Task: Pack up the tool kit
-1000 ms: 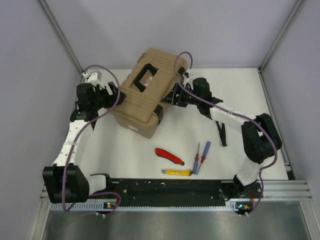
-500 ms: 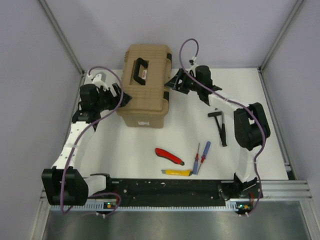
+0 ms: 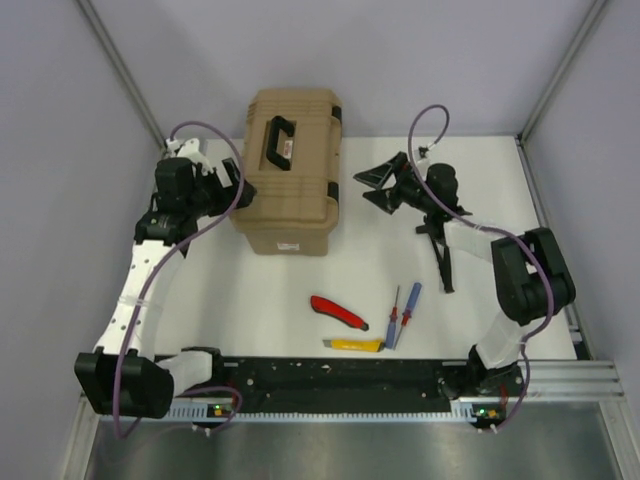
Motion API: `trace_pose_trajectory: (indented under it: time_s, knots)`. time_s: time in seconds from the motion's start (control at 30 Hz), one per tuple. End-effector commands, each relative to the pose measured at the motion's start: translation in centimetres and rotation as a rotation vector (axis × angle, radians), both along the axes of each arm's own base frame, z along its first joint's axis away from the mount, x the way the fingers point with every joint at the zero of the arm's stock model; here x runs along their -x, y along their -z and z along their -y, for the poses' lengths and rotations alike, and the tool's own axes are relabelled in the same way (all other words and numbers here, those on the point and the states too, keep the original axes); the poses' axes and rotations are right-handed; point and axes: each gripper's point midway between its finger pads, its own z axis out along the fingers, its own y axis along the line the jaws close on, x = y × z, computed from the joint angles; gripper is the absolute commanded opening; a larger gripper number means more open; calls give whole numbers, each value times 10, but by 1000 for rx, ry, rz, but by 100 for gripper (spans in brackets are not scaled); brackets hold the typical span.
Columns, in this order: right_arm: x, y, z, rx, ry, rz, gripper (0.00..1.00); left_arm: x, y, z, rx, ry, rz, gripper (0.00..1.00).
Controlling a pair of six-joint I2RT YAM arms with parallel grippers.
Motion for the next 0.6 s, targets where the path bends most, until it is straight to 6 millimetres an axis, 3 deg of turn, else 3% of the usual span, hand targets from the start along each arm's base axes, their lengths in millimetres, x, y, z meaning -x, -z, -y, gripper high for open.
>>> trace_pose_trajectory:
  time_s: [0.0,0.27,0.43,0.57]
  knots:
    - [28,-19,-10,-256,-67,-8,92,-3,-4,-14,-35,-73,22,98]
    - [41,-6,-32,-361,-99,-38,92,-1,37,6,97,-43,-80,98]
    - [41,-19,-54,-558,-127,-40,90,1,47,14,143,-22,-101,96]
    - [39,2,-57,-513,-100,-69,90,-2,53,12,137,-34,-115,96]
